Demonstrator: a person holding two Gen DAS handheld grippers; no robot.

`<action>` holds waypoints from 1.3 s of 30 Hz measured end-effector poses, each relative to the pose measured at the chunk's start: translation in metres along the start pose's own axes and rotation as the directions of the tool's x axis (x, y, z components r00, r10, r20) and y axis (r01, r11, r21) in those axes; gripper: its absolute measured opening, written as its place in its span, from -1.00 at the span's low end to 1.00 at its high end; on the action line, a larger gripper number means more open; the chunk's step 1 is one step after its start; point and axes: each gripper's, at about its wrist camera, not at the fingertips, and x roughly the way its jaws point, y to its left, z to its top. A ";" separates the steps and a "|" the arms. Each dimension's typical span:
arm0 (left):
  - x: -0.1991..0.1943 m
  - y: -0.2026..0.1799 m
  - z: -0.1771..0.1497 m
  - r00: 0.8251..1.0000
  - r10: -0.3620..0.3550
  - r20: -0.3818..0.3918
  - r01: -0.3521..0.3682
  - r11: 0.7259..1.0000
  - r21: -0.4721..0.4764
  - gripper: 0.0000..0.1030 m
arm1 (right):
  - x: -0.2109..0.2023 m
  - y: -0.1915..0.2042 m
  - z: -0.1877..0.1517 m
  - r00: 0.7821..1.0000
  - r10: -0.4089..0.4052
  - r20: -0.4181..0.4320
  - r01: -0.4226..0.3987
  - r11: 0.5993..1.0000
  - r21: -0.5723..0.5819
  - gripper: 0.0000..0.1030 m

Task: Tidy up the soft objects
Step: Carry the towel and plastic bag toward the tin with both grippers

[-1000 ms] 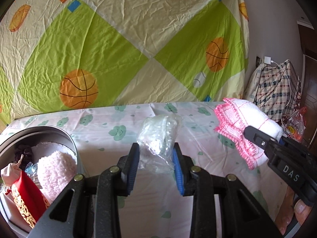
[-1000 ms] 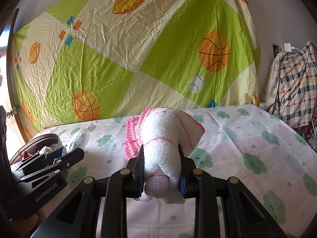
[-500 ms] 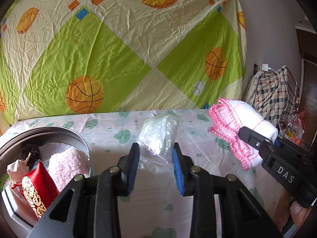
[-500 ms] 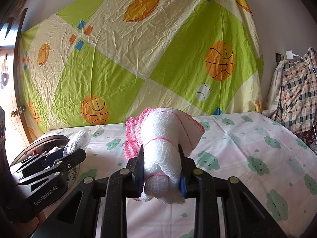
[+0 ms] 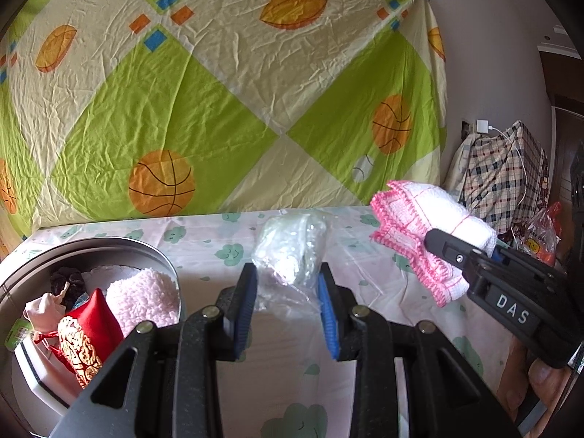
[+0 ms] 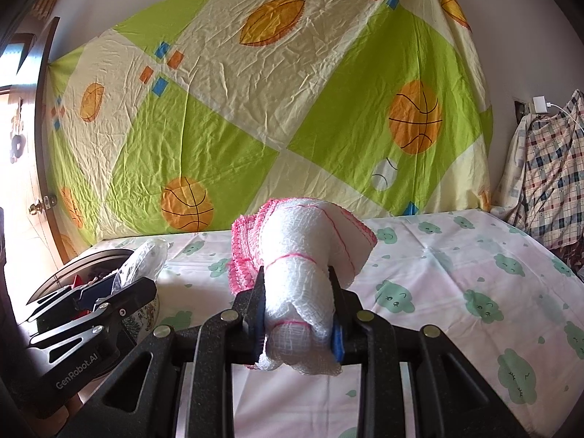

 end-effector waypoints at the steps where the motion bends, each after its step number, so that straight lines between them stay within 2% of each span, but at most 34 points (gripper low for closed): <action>1: -0.001 0.000 0.000 1.000 0.001 0.004 -0.001 1.000 0.000 -0.38 | 0.000 0.000 0.000 1.000 0.001 0.001 -0.001 1.000 0.000 -0.43; 39: -0.031 0.020 -0.007 0.999 0.025 0.036 -0.024 0.999 -0.041 -0.38 | -0.014 0.018 -0.006 0.997 0.070 0.023 -0.070 0.998 0.006 -0.42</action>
